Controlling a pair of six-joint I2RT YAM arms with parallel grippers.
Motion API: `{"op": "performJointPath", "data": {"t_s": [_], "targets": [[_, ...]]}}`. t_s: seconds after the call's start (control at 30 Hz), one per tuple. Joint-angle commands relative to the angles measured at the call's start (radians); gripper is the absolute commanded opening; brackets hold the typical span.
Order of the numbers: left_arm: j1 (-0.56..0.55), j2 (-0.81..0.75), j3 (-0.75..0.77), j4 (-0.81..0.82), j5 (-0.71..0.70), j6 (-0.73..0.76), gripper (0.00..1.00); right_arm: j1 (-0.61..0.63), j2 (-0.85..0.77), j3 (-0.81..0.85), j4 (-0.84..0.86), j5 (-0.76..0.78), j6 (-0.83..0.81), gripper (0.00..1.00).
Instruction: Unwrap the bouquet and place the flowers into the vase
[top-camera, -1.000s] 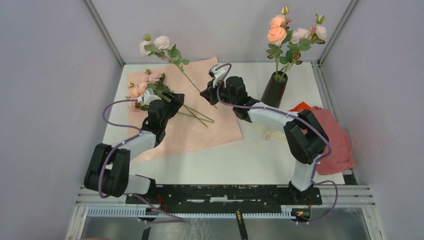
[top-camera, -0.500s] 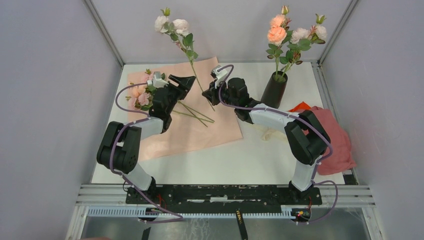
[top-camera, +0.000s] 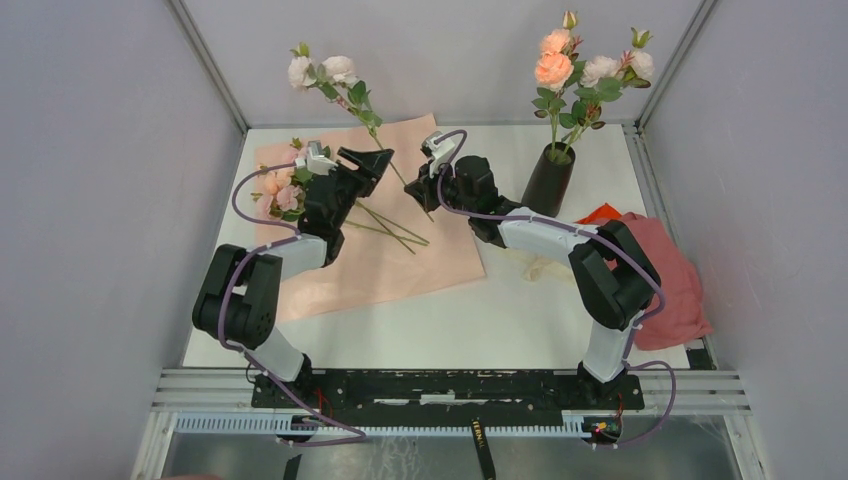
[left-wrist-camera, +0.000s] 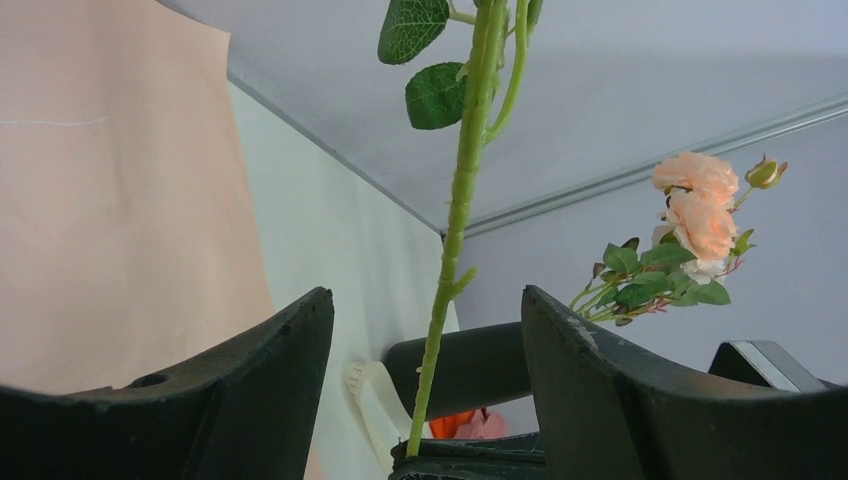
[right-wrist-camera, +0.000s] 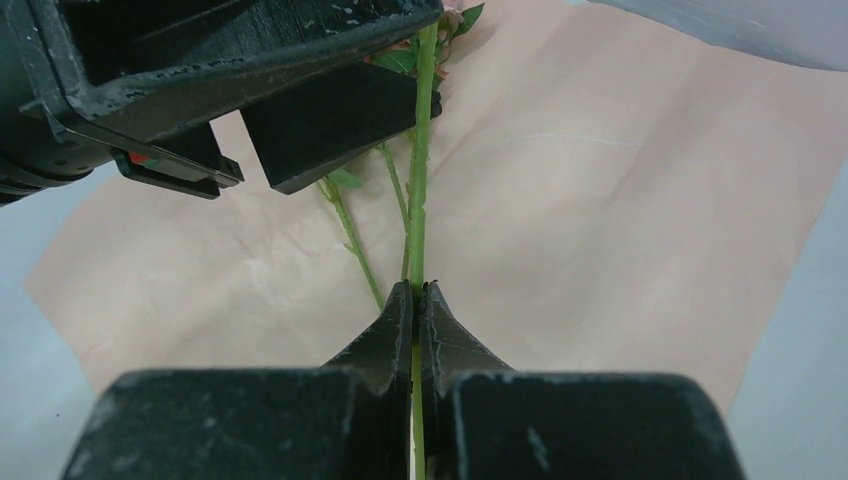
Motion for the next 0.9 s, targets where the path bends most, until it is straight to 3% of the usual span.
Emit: {"op": "performJointPath", "data": {"t_s": [0.0,0.1,0.43,0.6,0.8,0.87], "targets": [[-0.005,-0.016,0.009,0.033,0.041,0.017,0.75,-0.004,-0.021,0.007,0.04,-0.006,0.005,0.0],[-0.008,0.016,0.029,0.055,0.064,0.002,0.73,-0.003,-0.019,0.002,0.04,-0.008,0.007,0.0],[-0.032,0.141,0.09,0.136,0.146,-0.044,0.37,-0.003,-0.014,-0.007,0.037,-0.001,0.004,0.0],[-0.033,0.15,0.105,0.125,0.164,-0.032,0.05,-0.004,-0.006,-0.002,0.034,0.0,0.003,0.0],[-0.034,0.101,0.152,-0.059,0.171,0.107,0.02,-0.004,-0.013,0.002,0.026,0.003,-0.01,0.0],[-0.037,0.091,0.2,-0.176,0.176,0.198,0.02,-0.004,-0.017,0.01,0.017,-0.001,-0.015,0.11]]}}
